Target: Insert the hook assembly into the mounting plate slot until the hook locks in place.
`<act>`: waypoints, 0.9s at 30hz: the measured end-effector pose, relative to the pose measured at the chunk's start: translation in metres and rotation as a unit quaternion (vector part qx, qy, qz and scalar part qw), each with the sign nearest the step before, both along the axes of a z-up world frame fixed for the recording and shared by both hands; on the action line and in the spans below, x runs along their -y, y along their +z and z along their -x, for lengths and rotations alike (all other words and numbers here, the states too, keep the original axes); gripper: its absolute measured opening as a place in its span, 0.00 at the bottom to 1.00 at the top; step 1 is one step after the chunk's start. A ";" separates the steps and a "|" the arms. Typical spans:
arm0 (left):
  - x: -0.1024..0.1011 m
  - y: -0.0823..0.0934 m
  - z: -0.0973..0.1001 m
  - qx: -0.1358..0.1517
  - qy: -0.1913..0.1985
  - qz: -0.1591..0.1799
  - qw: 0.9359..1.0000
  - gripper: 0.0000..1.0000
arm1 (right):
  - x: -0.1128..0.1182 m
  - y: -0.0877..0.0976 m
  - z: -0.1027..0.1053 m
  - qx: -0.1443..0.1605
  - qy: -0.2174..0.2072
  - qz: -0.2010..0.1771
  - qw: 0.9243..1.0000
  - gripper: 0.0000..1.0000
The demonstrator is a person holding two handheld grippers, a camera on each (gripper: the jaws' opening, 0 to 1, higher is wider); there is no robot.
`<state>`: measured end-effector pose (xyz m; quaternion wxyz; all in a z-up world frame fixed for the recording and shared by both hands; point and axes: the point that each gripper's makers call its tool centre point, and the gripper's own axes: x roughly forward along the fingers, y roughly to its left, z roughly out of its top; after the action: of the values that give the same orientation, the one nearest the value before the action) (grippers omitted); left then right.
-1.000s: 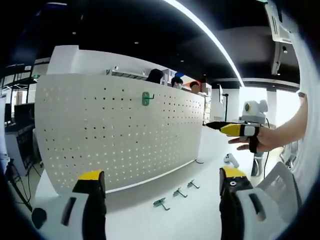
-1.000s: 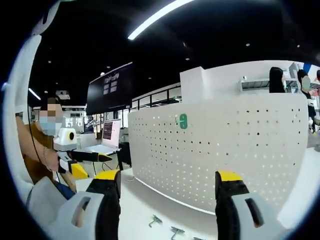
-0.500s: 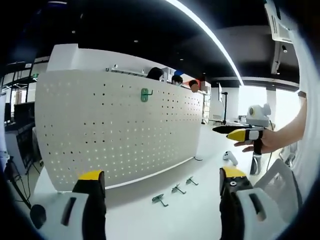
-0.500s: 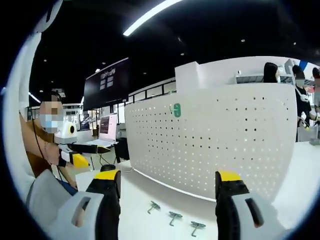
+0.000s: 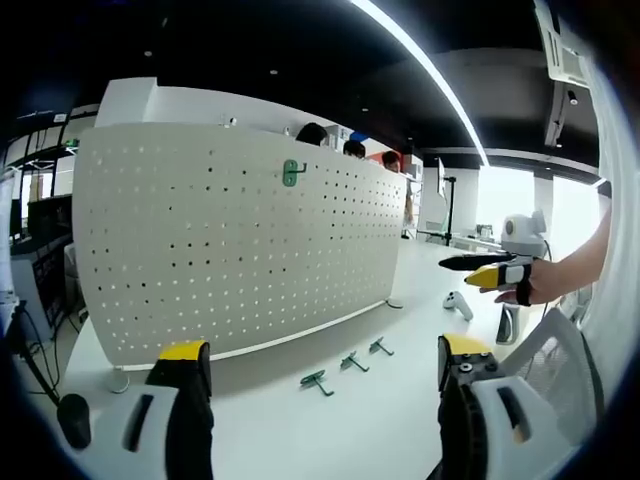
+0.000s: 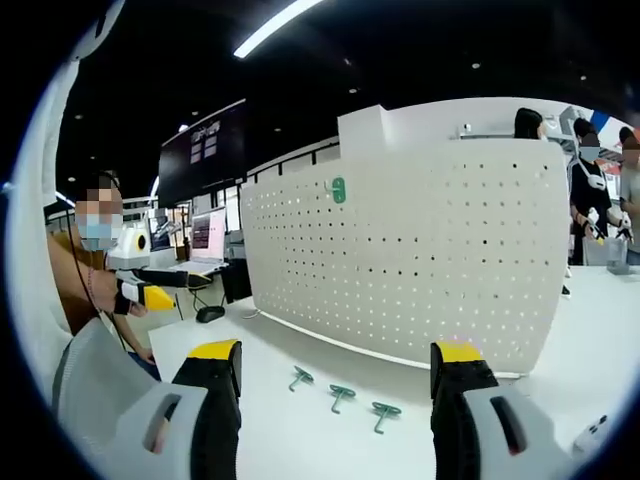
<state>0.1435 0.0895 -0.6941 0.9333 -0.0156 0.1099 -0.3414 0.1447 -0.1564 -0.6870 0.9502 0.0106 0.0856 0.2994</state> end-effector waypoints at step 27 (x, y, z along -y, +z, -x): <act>-0.013 -0.038 0.021 -0.056 -0.001 -0.011 0.998 0.95 | 0.018 -0.049 0.028 -0.073 -0.020 0.012 0.997 0.75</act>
<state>0.1221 0.1020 -0.7319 0.9257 -0.0243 0.1655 -0.3392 0.1167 -0.1747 -0.7362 0.9474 0.0225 0.1584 0.2774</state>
